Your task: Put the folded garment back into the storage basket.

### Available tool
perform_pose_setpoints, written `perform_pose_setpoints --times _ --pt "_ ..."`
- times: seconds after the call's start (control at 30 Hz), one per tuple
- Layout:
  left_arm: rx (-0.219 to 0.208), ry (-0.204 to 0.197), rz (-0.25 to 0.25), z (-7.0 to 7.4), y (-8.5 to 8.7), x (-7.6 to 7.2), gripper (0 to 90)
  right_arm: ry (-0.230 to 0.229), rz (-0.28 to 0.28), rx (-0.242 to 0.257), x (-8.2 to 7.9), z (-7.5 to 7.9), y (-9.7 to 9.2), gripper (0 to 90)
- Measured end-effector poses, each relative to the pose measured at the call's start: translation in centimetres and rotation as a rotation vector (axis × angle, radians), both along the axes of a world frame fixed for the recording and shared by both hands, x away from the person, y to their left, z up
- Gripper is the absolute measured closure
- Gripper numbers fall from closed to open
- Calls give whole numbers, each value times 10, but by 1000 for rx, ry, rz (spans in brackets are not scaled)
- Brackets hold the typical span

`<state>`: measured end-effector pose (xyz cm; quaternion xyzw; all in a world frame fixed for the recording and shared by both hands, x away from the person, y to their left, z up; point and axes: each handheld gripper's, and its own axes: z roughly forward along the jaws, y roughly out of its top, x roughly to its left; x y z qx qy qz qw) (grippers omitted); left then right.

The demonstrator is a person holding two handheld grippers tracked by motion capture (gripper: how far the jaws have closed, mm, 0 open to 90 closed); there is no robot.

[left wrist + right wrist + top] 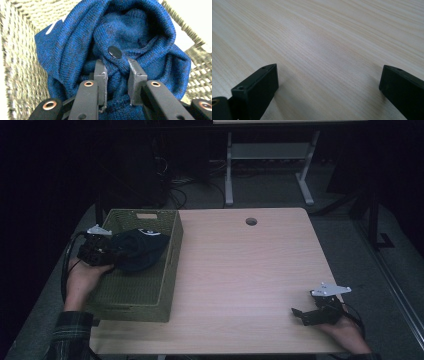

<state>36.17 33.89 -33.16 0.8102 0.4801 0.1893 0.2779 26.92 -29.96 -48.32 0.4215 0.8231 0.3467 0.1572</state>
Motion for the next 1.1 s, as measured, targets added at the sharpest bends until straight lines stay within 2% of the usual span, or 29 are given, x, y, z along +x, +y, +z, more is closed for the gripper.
perform_pose_setpoints --times 0.07,0.13,0.23,0.3,0.37,0.4,0.5,0.73,0.8,1.03,1.07,1.1 --pt "6 5 0 -3 0 1 722 0 0 0 0 0 0 19" --pt "7 28 -4 -14 1 2 721 0 0 0 0 0 0 19" --pt "4 37 -9 -20 1 4 721 0 0 0 0 0 0 19" --pt "-1 52 -8 -29 0 6 720 0 0 0 0 0 0 19" --pt "-2 57 -9 -31 0 6 719 0 0 0 0 0 0 19" --pt "-13 72 -11 -38 -1 7 718 -1 2 -2 0 0 0 19" --pt "-16 98 -20 -46 -2 9 715 0 0 0 0 0 0 19" --pt "-33 115 -26 -57 -3 9 693 0 0 0 0 0 0 19" --pt "-33 115 -26 -57 -2 8 663 0 0 0 0 0 0 19" --pt "-64 87 -19 -48 -1 5 399 -1 2 -2 0 0 0 19" --pt "-69 79 -15 -46 -1 4 399 -1 2 -2 0 0 0 19" --pt "-74 70 -11 -44 -2 3 362 0 1 0 0 0 0 19"
